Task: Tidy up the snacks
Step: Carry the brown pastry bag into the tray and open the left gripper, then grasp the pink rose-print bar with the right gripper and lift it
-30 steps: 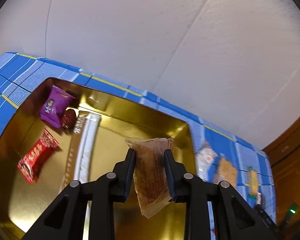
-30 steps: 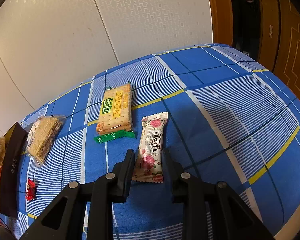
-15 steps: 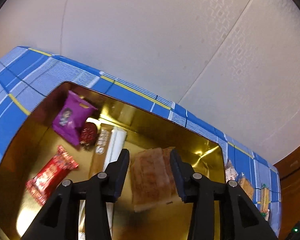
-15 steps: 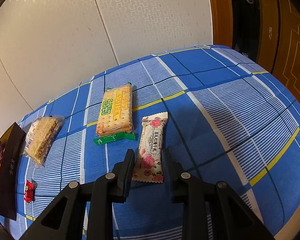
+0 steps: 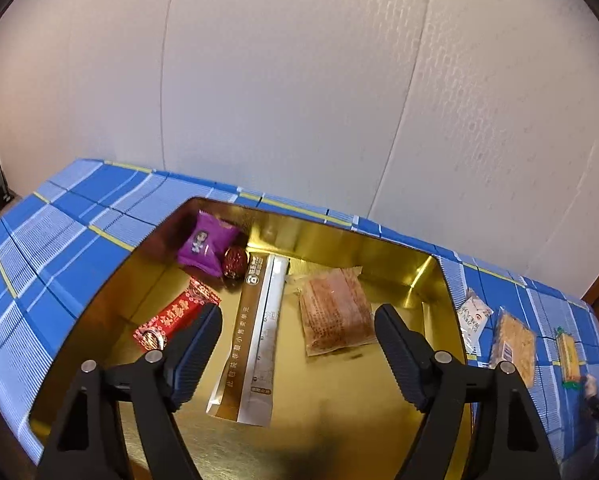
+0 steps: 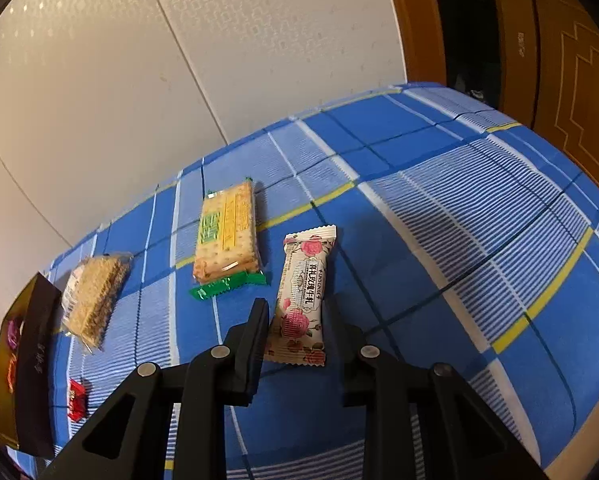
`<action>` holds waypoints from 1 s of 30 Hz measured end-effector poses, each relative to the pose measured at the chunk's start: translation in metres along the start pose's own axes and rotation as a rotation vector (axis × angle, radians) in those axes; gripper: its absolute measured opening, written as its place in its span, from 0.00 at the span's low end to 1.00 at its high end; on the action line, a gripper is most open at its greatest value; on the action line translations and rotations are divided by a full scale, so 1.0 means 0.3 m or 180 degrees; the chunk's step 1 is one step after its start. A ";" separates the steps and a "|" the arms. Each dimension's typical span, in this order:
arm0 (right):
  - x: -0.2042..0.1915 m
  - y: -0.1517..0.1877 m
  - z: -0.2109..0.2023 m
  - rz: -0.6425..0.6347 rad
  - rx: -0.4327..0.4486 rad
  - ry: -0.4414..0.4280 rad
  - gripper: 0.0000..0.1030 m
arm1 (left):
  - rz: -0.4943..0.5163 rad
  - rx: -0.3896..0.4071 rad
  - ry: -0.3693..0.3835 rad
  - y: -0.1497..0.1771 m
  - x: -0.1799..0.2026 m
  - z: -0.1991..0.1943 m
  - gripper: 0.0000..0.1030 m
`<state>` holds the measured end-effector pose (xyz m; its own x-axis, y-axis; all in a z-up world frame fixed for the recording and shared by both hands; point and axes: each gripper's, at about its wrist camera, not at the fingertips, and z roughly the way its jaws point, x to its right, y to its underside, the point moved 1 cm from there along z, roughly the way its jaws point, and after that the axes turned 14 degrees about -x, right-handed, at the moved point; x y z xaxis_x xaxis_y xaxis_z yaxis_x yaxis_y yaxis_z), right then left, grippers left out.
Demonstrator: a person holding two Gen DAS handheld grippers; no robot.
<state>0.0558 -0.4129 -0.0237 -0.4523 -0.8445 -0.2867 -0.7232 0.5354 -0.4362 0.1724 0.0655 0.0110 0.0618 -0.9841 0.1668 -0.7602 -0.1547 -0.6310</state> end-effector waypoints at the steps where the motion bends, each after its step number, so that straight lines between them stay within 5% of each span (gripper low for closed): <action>1: -0.002 0.001 -0.012 0.0002 0.0041 0.0010 0.26 | 0.0012 0.0012 0.0010 -0.001 0.001 -0.003 0.84; 8: -0.036 -0.002 -0.084 -0.0026 0.0298 -0.0025 0.26 | 0.0294 0.0000 -0.0118 0.022 0.049 0.001 0.85; 15: -0.125 -0.003 -0.087 -0.0109 0.0323 -0.0352 0.26 | 0.0314 0.0003 -0.0128 0.031 0.051 -0.010 0.92; 22: -0.318 0.026 -0.072 -0.0555 0.0351 -0.0583 0.26 | 0.0247 -0.0044 -0.0105 0.024 0.027 -0.006 0.94; 30: -0.710 0.135 -0.058 -0.1323 0.0072 -0.1043 0.26 | 0.0037 -0.0119 -0.0103 0.001 -0.035 0.001 0.94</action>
<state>0.1136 -0.2116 0.0346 0.0596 -0.9401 -0.3357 -0.7937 0.1593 -0.5871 0.1717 0.0759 0.0088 0.0732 -0.9882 0.1347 -0.7846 -0.1404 -0.6038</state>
